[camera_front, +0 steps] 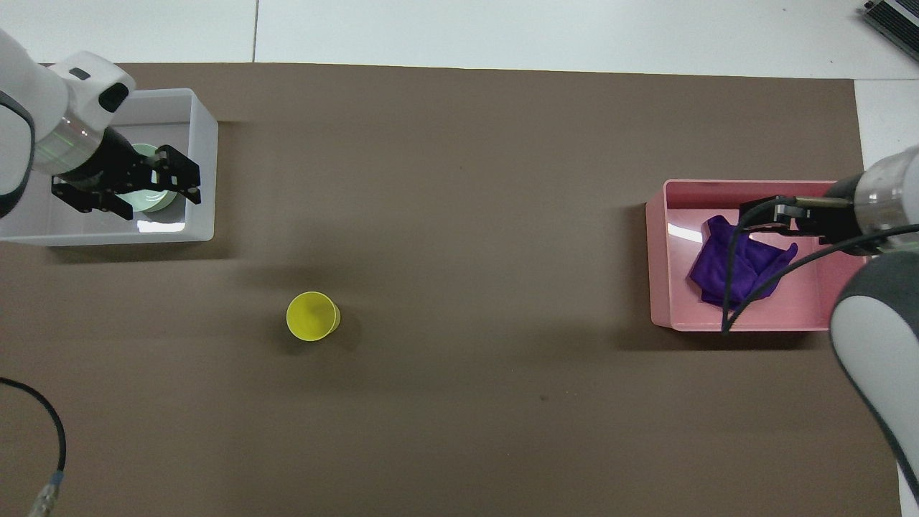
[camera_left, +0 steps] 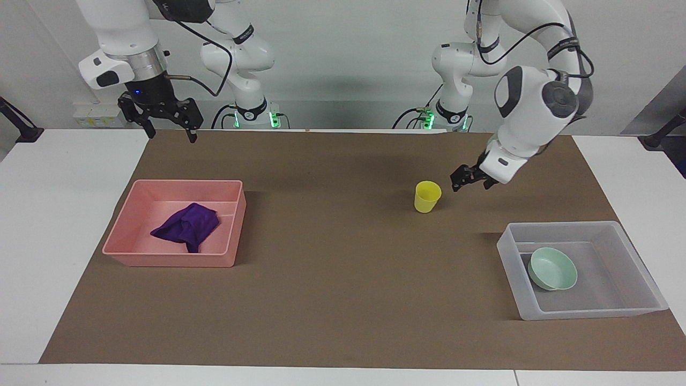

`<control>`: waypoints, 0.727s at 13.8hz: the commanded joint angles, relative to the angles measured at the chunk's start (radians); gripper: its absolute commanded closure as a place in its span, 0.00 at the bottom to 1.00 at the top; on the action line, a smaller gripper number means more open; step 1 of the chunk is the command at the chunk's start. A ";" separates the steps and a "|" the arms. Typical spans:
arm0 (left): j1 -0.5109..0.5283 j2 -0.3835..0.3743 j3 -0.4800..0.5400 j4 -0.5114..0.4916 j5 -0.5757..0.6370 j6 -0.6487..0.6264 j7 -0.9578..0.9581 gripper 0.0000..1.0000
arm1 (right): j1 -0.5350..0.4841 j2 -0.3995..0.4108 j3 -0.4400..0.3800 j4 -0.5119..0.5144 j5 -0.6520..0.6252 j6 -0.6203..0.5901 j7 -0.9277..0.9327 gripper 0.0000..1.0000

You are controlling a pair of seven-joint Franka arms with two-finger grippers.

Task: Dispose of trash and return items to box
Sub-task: 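Grasp the yellow cup with the left gripper and lift it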

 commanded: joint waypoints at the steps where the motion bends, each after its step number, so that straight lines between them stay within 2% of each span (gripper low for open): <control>1: -0.086 -0.045 0.019 -0.215 -0.013 0.215 0.001 0.00 | -0.018 0.004 0.006 0.001 0.056 -0.006 -0.019 0.00; 2: -0.103 -0.031 0.019 -0.244 -0.013 0.265 0.001 0.00 | -0.018 -0.002 0.006 -0.012 0.058 -0.003 -0.019 0.00; 4: -0.114 -0.033 0.019 -0.265 -0.013 0.272 0.002 0.04 | -0.018 -0.008 0.006 -0.025 0.058 0.011 -0.022 0.00; 6: -0.112 -0.031 0.019 -0.265 -0.013 0.270 0.002 0.39 | -0.018 -0.008 0.006 -0.026 0.058 0.015 -0.020 0.00; 8: -0.112 -0.016 0.019 -0.264 -0.013 0.269 0.001 0.83 | -0.017 -0.013 0.006 -0.032 0.058 0.015 -0.022 0.00; 9: -0.111 -0.010 0.019 -0.262 -0.013 0.267 0.001 0.97 | -0.017 -0.016 0.006 -0.038 0.058 0.017 -0.026 0.00; 10: -0.108 -0.008 0.019 -0.261 -0.013 0.267 0.001 1.00 | -0.015 -0.019 0.008 -0.049 0.055 0.017 -0.031 0.00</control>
